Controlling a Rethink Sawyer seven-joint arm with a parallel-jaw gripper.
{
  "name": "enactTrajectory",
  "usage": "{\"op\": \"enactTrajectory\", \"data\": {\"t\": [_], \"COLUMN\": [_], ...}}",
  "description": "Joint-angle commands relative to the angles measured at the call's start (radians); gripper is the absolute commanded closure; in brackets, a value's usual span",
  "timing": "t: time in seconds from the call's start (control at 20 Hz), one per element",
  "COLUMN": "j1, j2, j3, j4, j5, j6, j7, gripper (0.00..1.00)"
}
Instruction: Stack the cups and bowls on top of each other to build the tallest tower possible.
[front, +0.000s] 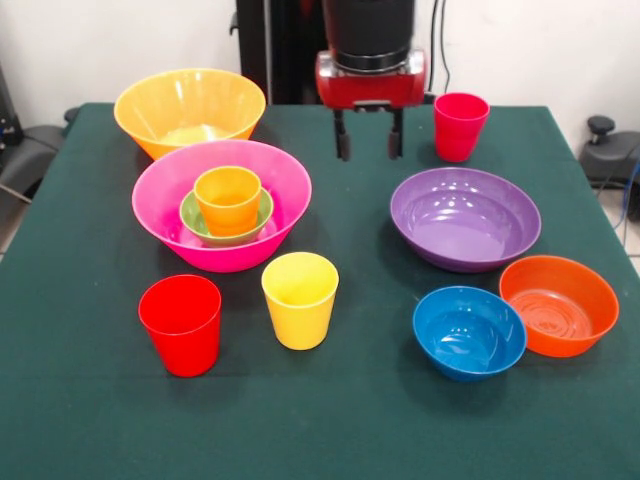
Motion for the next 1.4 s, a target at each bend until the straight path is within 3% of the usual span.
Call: {"op": "enactTrajectory", "data": {"t": [0.05, 1.4], "j1": [0.106, 0.193], "j2": [0.049, 0.028], "j3": [-0.075, -0.132], "j4": [0.045, 0.088], "j5": [0.048, 0.150], "j6": [-0.095, -0.136], "j7": [0.267, 0.293], "gripper": [0.00, 0.00]}}
